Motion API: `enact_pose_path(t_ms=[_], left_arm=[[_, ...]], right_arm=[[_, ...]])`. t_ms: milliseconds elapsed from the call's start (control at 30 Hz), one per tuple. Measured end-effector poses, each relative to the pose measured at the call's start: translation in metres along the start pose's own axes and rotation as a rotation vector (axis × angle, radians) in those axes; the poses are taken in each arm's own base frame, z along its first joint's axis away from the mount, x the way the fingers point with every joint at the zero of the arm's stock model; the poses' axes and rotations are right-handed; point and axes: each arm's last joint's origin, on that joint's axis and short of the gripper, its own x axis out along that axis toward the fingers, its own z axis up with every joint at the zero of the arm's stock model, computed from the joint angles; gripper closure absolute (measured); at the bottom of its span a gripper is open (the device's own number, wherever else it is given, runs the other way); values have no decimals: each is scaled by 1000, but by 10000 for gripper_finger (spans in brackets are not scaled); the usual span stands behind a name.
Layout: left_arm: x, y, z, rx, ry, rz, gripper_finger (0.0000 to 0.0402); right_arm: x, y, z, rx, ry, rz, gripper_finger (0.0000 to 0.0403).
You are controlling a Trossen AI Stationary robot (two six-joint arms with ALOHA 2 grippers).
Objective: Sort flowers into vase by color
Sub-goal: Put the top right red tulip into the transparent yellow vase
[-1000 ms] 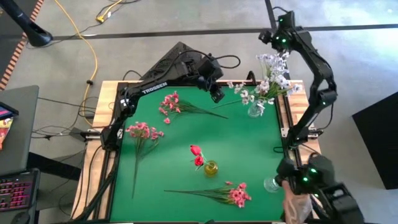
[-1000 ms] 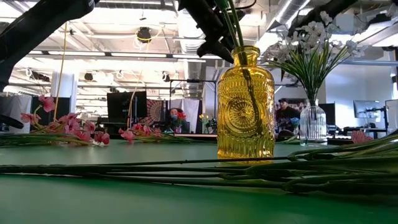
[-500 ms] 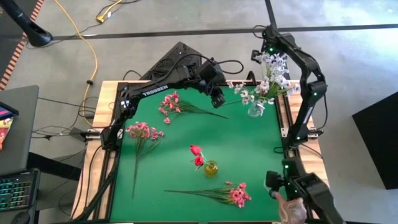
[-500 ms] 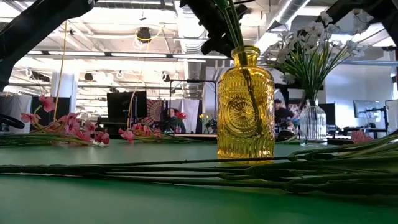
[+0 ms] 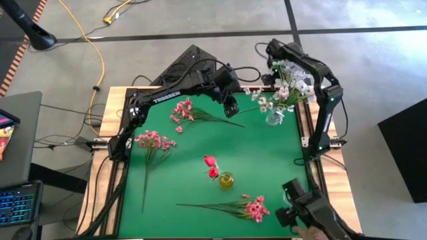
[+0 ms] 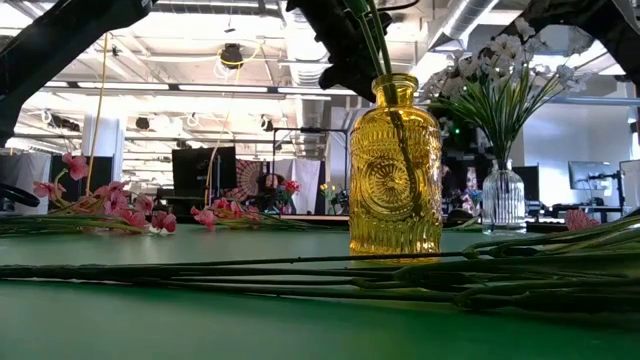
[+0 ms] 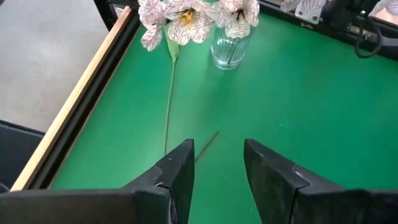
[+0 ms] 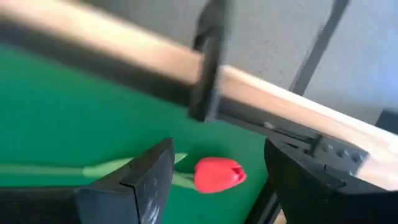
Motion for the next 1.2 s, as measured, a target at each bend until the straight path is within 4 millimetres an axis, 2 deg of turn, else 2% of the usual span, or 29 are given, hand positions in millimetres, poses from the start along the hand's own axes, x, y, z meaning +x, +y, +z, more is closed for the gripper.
enact_pose_path(t_ms=[267, 533, 767, 1000, 1200], left_arm=[[0, -4, -1, 7, 4, -6, 274], [0, -6, -1, 10, 5, -9, 274], [0, -6, -1, 10, 5, -9, 274], [0, -6, -1, 10, 5, -9, 274], [1, -6, -1, 10, 5, -9, 274]], right_arm=[[18, 30, -14, -274, 69, 8, 127], [19, 69, -21, -509, 44, 17, 127], [23, 105, -36, -760, 48, 29, 127], [32, 123, -47, -977, 54, -19, 127], [44, 131, -54, -1056, 38, -68, 127]])
